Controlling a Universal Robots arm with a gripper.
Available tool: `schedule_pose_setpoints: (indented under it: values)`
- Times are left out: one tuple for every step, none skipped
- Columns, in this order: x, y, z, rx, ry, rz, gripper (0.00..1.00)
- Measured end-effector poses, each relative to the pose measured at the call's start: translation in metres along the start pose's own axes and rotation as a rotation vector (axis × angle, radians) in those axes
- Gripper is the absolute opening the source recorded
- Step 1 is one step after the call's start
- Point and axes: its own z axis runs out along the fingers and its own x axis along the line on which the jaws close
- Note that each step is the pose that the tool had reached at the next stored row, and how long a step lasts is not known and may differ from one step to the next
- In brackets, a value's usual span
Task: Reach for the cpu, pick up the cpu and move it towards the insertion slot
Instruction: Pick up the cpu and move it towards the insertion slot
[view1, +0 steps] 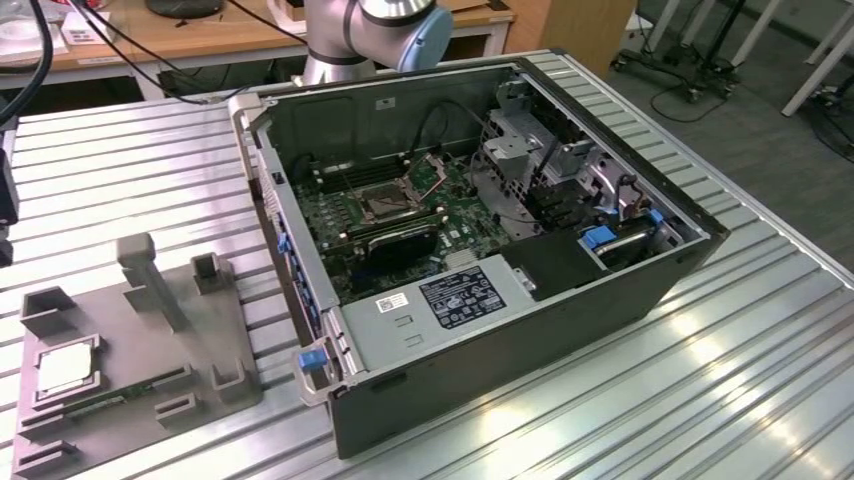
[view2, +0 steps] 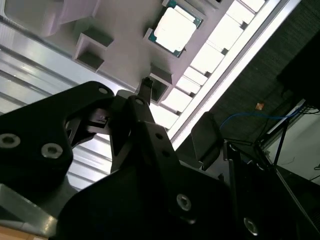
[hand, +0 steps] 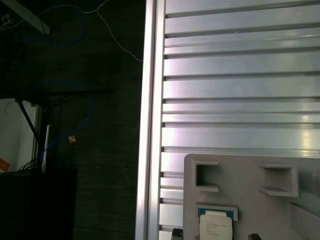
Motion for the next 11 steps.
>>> schedule_pose_setpoints:
  values:
    - [0.0000, 0.0000, 0.0001, 0.0000, 0.0000, 0.000, 0.59]
    - [0.0000, 0.0000, 0.0001, 0.0000, 0.0000, 0.000, 0.59]
    - [0.0000, 0.0000, 0.0001, 0.0000, -0.0001, 0.000, 0.59]
    - [0.0000, 0.0000, 0.0001, 0.0000, 0.0000, 0.000, 0.59]
    - [0.0000, 0.0000, 0.0002, 0.0003, -0.0001, 0.000, 0.59]
    - [0.0000, 0.0000, 0.0002, 0.0005, -0.0001, 0.000, 0.59]
    - [0.0000, -0.0001, 0.0003, 0.0007, -0.0001, 0.000, 0.59]
    - [0.0000, -0.0001, 0.0004, 0.0008, -0.0001, 0.000, 0.59]
    - [0.0000, -0.0004, 0.0006, 0.0009, -0.0003, 0.000, 0.59]
    - [0.0000, -0.0008, 0.0009, 0.0011, -0.0003, 0.000, 0.59]
    - [0.0000, -0.0014, 0.0010, 0.0014, -0.0001, 0.000, 0.59]
